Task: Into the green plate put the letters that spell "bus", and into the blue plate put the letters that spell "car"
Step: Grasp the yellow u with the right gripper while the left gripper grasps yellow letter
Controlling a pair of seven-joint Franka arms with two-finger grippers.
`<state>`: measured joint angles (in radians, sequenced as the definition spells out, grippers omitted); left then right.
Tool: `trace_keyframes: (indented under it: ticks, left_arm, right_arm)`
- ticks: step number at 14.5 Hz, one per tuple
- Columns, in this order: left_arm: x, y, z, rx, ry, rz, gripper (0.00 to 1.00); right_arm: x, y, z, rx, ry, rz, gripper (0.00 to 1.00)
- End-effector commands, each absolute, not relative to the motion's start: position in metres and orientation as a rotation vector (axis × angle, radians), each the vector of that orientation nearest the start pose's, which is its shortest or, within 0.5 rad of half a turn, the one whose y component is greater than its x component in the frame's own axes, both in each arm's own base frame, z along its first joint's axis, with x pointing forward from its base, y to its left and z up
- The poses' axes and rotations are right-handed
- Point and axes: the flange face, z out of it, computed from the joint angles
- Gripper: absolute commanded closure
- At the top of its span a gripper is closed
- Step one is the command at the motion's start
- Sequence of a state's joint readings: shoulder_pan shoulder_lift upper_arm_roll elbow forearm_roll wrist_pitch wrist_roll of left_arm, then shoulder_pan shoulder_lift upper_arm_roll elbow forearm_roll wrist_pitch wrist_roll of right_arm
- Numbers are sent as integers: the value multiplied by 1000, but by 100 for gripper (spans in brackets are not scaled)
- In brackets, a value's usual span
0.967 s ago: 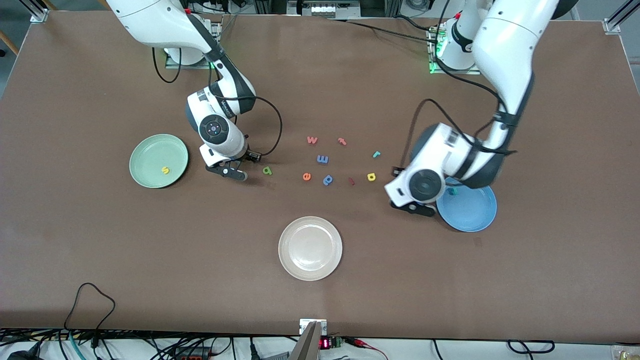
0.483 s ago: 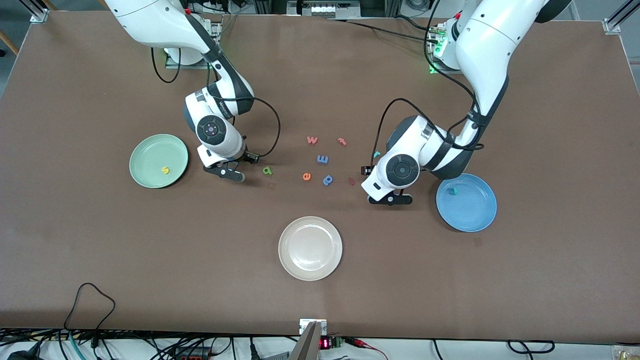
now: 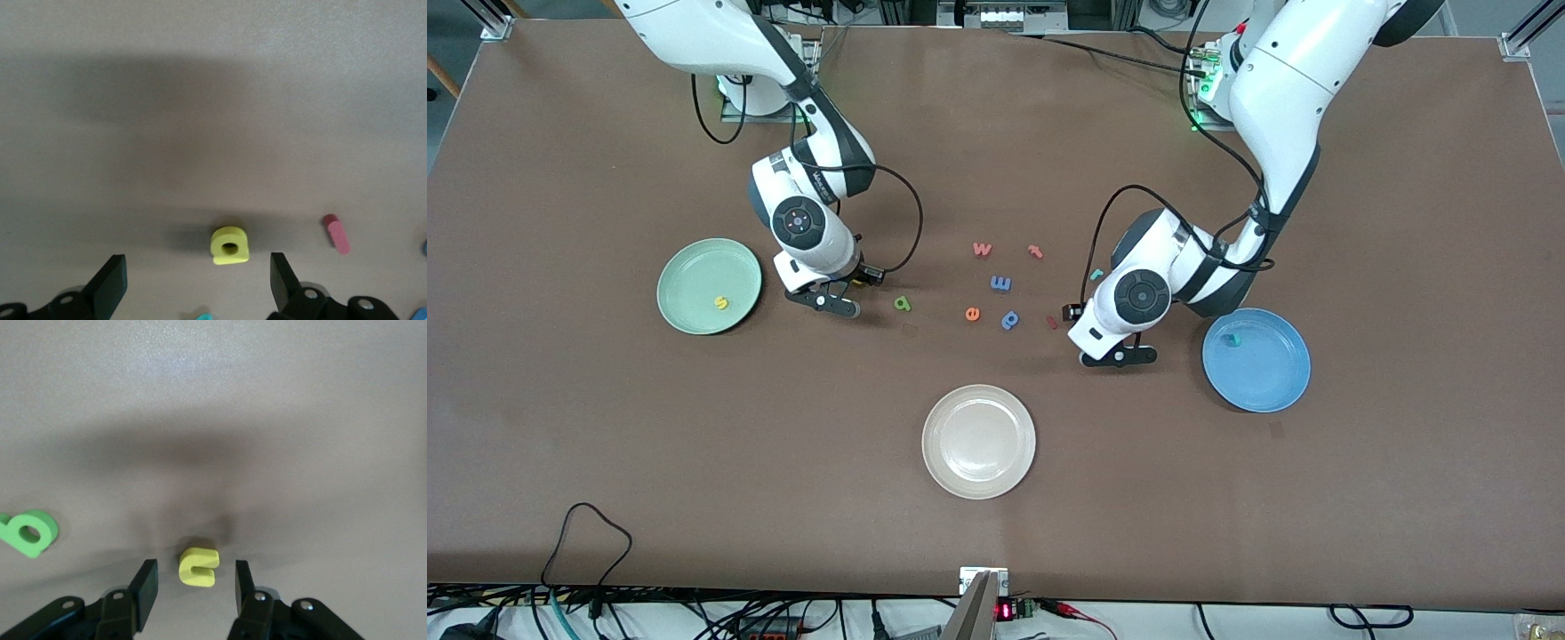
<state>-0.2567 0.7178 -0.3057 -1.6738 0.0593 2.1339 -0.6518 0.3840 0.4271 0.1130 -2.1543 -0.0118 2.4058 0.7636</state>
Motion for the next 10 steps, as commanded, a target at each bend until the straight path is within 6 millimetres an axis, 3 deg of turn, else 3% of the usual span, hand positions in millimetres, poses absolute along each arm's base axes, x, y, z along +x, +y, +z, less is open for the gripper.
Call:
trace_keyframes:
  ticks: [1, 7, 8, 10]
  left_arm:
    - [557, -345, 180, -3120, -166, 432, 34]
    - [552, -344, 162, -3142, -174, 404, 43]
    - [551, -344, 162, -3141, -174, 406, 49]
    - [552, -344, 163, -3143, -177, 402, 71]
  right_arm:
    - [470, 260, 191, -3186, 371, 247, 46]
    - [465, 258, 182, -3179, 351, 225, 46]
    - [464, 258, 181, -3180, 351, 228, 46]
    - [463, 259, 178, -3182, 347, 234, 46]
